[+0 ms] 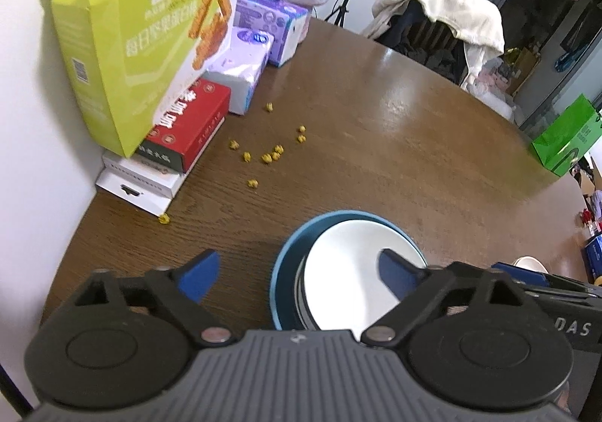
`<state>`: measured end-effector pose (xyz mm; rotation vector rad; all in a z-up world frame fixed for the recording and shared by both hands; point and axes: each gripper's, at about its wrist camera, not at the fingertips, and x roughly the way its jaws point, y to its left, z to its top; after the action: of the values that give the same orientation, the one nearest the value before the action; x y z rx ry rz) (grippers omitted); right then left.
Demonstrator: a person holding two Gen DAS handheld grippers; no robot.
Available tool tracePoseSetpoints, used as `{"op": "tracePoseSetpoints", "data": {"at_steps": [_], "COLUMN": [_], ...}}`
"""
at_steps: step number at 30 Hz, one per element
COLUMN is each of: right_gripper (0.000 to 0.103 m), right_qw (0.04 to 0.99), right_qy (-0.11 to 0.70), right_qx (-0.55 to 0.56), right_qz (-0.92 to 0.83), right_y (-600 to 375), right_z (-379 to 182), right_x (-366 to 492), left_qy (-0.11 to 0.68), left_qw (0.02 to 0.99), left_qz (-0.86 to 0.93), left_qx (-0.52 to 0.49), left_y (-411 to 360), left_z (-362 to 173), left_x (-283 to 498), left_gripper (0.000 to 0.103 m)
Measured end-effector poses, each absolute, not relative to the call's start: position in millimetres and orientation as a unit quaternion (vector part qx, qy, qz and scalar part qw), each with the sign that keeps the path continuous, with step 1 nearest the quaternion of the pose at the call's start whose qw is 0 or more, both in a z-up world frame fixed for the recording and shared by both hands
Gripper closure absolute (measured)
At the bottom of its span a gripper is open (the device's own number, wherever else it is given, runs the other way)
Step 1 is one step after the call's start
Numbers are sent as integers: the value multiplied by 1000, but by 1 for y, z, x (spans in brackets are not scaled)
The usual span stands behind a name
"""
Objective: Organize plates and bowls
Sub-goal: 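Move both grippers down around the rim of the blue bowl stack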
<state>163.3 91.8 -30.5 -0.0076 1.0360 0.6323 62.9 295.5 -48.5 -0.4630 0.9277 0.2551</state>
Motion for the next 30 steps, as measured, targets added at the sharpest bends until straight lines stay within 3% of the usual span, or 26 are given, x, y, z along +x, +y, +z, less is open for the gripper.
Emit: {"op": "tracePoseSetpoints", "data": {"at_steps": [2, 6, 9, 30], "right_gripper": [10, 9, 0, 0], "right_qw": [823, 834, 840, 848], "right_qy": [482, 460, 446, 440], "right_qx": [1, 5, 5, -3], "right_qz": [299, 305, 308, 294], "right_y": [88, 82, 78, 71], "right_z": [-30, -25, -23, -23], "right_x": [163, 159, 156, 146], "left_qy": [427, 409, 401, 399], "left_qw": [869, 879, 882, 883], "left_qz": [124, 126, 129, 154], "left_qx": [-217, -212, -212, -193], "left_y": [296, 298, 300, 306], "left_z": [-45, -41, -40, -39], "left_x": [58, 51, 46, 31], "left_gripper": [1, 0, 0, 0]}}
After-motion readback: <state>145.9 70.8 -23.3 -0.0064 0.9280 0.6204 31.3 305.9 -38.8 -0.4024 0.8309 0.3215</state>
